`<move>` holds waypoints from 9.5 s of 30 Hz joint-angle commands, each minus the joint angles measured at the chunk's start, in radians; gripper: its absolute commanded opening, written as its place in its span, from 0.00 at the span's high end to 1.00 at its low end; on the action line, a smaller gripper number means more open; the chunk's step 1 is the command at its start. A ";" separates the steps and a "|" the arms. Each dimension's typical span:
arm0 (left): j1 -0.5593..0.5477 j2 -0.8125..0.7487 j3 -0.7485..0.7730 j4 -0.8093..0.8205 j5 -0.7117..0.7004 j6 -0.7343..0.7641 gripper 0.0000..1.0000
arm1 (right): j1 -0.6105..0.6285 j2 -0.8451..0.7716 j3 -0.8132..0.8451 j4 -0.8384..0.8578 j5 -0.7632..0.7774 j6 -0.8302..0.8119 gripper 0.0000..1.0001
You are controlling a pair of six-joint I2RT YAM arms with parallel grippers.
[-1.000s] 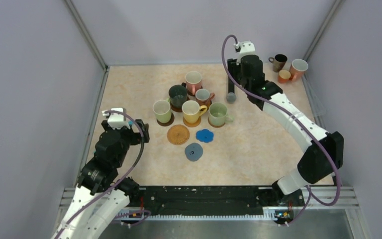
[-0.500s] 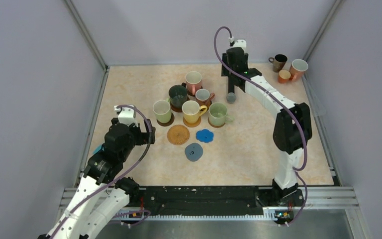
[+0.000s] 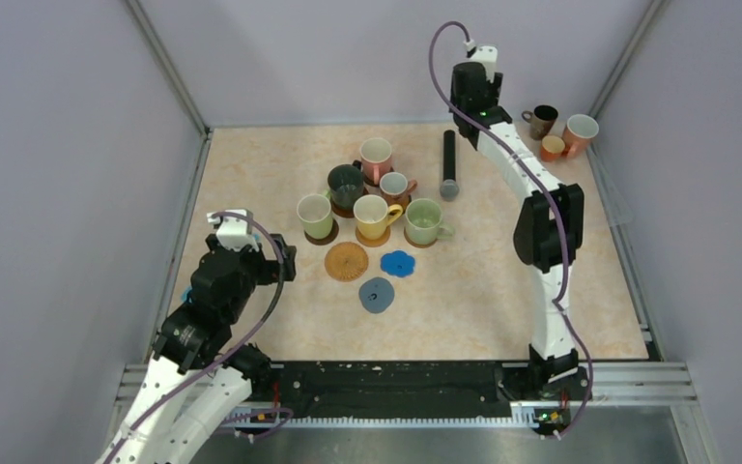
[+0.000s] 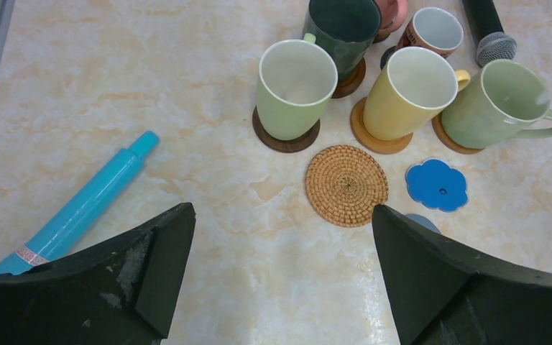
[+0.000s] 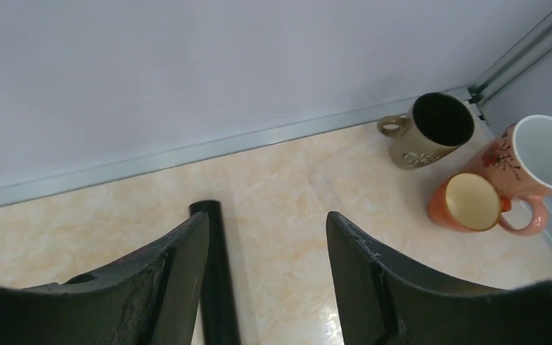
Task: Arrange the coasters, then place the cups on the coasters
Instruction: Pick up the cup from the tray, then place the cup on the coaster, then pick up the cup from the tray.
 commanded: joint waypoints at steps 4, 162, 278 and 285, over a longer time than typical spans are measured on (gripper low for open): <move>-0.003 -0.011 0.029 -0.003 -0.090 -0.011 0.01 | -0.135 0.075 0.032 0.067 0.012 -0.058 0.39; -0.001 -0.068 0.037 -0.032 -0.327 -0.040 0.01 | 0.686 -0.579 -0.895 0.170 -0.475 -0.252 1.00; -0.002 -0.032 0.022 0.004 -0.128 -0.011 0.01 | 0.007 -0.559 -0.695 0.094 -0.199 -0.139 0.58; -0.002 -0.011 0.026 -0.004 -0.095 -0.010 0.01 | -0.186 -0.333 -0.530 0.145 -0.188 -0.216 0.47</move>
